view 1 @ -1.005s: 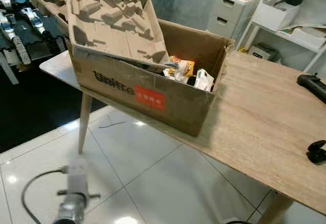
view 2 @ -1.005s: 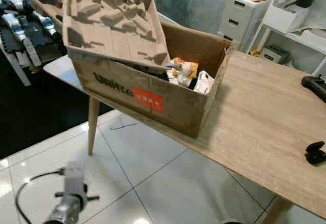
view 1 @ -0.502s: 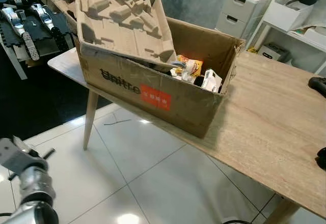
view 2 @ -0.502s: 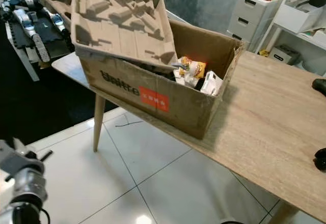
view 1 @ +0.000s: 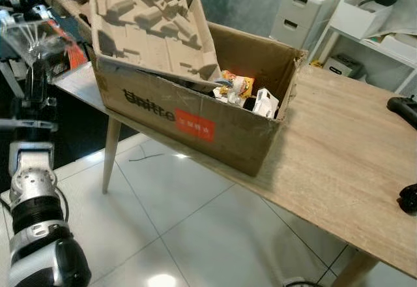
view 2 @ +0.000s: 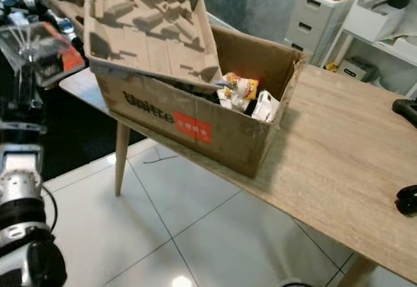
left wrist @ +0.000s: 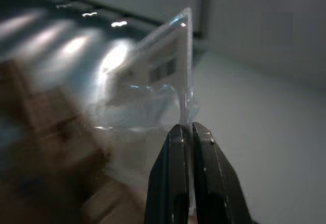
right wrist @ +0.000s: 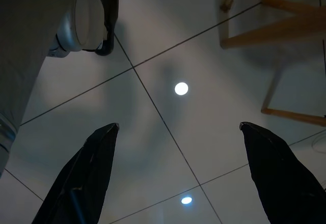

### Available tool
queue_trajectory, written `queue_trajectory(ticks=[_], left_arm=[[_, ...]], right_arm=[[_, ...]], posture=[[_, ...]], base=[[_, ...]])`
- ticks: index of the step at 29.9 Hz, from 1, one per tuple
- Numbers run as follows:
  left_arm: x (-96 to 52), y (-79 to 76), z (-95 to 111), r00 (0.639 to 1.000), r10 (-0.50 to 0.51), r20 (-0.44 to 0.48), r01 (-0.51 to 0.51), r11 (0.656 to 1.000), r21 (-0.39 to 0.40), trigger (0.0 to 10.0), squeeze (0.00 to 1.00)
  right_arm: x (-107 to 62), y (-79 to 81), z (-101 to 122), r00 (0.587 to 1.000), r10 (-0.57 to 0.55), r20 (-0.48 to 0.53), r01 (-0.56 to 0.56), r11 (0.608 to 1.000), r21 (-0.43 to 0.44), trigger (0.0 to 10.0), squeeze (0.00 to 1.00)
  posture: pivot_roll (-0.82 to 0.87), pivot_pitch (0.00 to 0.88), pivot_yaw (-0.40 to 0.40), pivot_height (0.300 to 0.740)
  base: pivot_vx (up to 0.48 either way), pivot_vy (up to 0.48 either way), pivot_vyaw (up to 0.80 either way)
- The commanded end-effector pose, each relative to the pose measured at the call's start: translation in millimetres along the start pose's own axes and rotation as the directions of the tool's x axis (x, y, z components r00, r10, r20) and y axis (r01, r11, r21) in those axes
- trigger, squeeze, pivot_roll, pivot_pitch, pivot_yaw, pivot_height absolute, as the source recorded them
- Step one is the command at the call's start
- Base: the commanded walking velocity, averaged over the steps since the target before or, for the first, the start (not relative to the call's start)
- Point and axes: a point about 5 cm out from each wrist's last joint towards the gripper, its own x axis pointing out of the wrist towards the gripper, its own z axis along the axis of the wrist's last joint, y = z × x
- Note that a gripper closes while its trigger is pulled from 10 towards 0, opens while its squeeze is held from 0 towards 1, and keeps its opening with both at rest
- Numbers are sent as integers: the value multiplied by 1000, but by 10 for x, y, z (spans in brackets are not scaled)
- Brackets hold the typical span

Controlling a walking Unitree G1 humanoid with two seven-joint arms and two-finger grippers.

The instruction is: Picking trash to rubbish bin

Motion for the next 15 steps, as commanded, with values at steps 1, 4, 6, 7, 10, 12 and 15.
queue_trajectory(ticks=[1,4,6,7,10,12,15], left_arm=[[-9,-80,2,997,-75,16,76,996,-49,10000,0],[54,-188,76,983,-178,41,181,981,-67,10000,0],[89,-223,130,977,-210,48,212,976,-52,10000,0],[116,-229,176,975,-217,42,218,976,-21,10000,0],[124,-211,264,979,-200,47,199,980,17,10000,0],[119,-247,311,976,-206,68,206,978,-2,10000,0],[136,-354,271,965,-253,70,257,964,-65,10000,0]], right_arm=[[-6,-22,-44,1000,-4,-11,4,1000,13,10000,0],[-5,-15,-42,1000,-2,-11,2,1000,14,10000,0],[-4,-11,-41,1000,-1,-11,1,1000,14,10000,0],[-4,-6,-41,1000,0,-11,0,1000,14,10000,0],[-2,2,-39,1000,1,-11,-1,1000,12,10000,0],[-1,7,-35,1000,2,-10,-2,1000,10,10000,0],[0,12,-30,1000,4,-9,-4,1000,9,10000,0]], posture=[[8,82,-33,740],[7,79,-32,740],[7,77,-32,740],[7,77,-32,740],[8,75,-33,740],[9,74,-36,740],[16,75,-39,740]], base=[[0,0,0],[0,0,0],[0,0,0],[0,0,0],[0,0,0],[0,0,0],[0,0,0]])
